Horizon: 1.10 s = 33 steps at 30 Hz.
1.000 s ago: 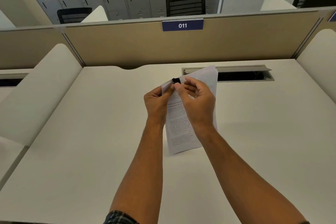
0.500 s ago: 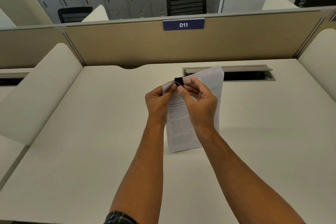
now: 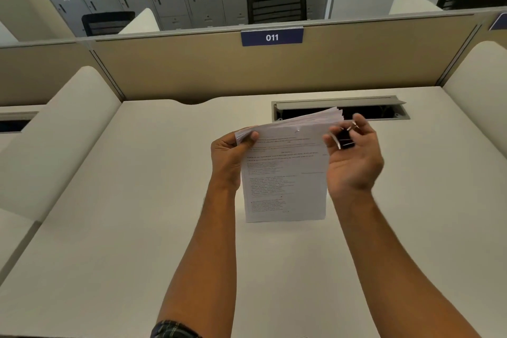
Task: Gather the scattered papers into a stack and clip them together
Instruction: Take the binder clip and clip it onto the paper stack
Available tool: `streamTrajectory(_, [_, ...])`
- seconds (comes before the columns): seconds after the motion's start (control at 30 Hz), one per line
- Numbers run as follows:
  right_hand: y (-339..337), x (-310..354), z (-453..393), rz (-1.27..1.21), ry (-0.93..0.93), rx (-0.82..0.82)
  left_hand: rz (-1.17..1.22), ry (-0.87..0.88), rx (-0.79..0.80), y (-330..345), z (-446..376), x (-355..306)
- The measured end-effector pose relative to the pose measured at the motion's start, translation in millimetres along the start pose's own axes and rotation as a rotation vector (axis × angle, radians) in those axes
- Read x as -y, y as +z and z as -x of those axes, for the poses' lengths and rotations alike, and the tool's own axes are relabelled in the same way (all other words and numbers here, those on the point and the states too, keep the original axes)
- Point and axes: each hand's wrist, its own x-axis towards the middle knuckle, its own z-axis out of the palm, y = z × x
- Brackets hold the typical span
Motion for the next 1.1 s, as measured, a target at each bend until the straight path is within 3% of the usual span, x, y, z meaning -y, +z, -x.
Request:
streamTrajectory(0.1, [-14,18,-10,0.092,0.008,-0.167,0.006,-0.001,0.004,1,1,-3])
streamTrajectory(0.2, [-28,27,-18,0.343,0.022,-0.199,0.011,0.000,0.009,1,1,-6])
streamTrajectory(0.37, [-55,17,-25,0.786,-0.039,0.054,0.031,0.026,0.008,-3,0,-12])
streamTrajectory(0.6, [-65,10,-14,0.906,-0.016,0.471,0.068,0.015,-0.013,-5,6,-14])
streamTrajectory(0.9, [-76,3,-15,1.153,-0.004,0.519,0.049,0.022,0.050,-9,12,-10])
streamTrajectory(1.1, [-77,3,-19,1.064,-0.061,0.511,0.084,0.008,0.061,-11,10,-12])
